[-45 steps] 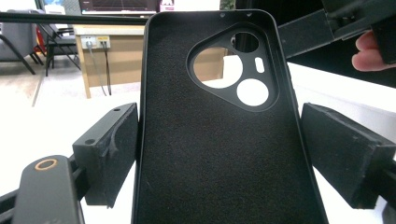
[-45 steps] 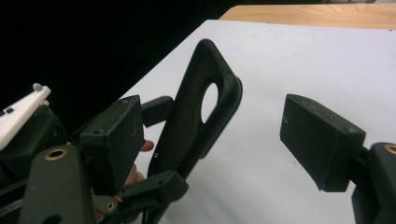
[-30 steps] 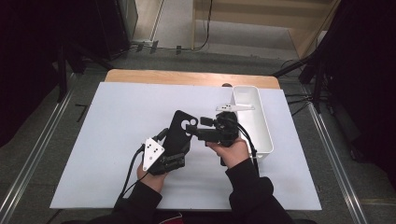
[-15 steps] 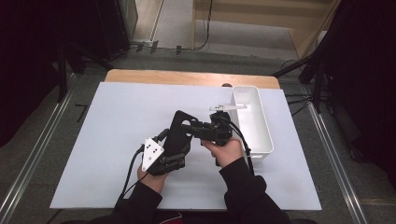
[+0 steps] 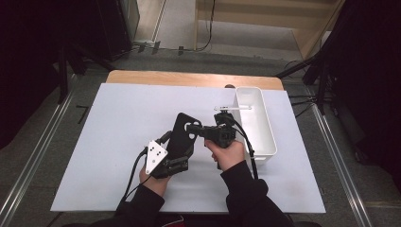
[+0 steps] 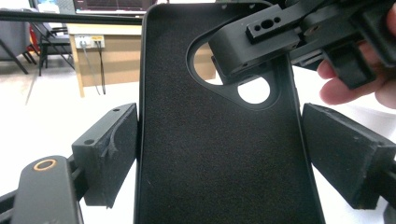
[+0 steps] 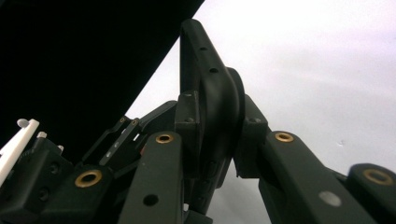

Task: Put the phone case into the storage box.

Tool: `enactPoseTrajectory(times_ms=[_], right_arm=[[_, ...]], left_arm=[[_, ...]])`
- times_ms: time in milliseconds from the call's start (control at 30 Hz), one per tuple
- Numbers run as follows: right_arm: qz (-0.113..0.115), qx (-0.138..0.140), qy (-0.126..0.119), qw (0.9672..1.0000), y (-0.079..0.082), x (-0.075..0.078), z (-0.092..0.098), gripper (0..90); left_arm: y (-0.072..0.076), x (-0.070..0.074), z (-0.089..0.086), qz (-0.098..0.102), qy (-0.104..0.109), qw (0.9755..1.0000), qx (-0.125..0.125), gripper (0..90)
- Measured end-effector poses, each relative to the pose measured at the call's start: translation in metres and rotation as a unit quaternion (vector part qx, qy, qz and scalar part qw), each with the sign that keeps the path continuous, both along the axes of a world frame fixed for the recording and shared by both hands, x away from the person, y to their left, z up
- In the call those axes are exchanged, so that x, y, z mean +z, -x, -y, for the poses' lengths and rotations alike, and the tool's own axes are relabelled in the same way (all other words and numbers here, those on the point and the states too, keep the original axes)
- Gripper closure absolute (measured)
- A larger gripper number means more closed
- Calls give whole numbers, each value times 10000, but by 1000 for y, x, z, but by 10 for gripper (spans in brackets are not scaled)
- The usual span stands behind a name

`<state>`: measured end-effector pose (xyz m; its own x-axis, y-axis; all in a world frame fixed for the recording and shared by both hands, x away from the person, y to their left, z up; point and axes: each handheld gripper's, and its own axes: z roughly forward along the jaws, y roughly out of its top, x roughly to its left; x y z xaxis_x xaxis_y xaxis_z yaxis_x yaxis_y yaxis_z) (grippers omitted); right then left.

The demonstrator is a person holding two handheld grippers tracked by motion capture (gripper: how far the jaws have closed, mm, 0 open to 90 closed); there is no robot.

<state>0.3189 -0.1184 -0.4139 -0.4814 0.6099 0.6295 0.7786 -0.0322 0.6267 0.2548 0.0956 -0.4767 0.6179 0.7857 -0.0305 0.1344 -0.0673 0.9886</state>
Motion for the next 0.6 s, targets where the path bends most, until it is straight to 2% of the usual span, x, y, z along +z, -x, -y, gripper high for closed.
enactPoseTrajectory(times_ms=[100,267,333,400,433,500,600], right_arm=[[-21,6,-29,10000,2,2,0,746],[5,56,-134,9999,2,3,1,747],[-45,50,-140,9999,3,5,0,750],[26,42,-37,10000,3,6,1,755],[26,37,-47,10000,3,7,1,755],[46,20,-81,10000,3,8,4,755],[81,-9,-65,9999,3,10,7,755]], left_arm=[[1,1,1,11,-38,10000,23,132],[1,3,0,-64,59,10000,-25,128],[0,4,-1,-183,237,9995,-105,120],[1,7,-2,-106,330,9991,-227,89],[1,8,-2,-66,318,9991,-279,89],[1,9,-1,4,155,9994,-293,89],[0,11,-2,-64,117,9994,-310,89]])
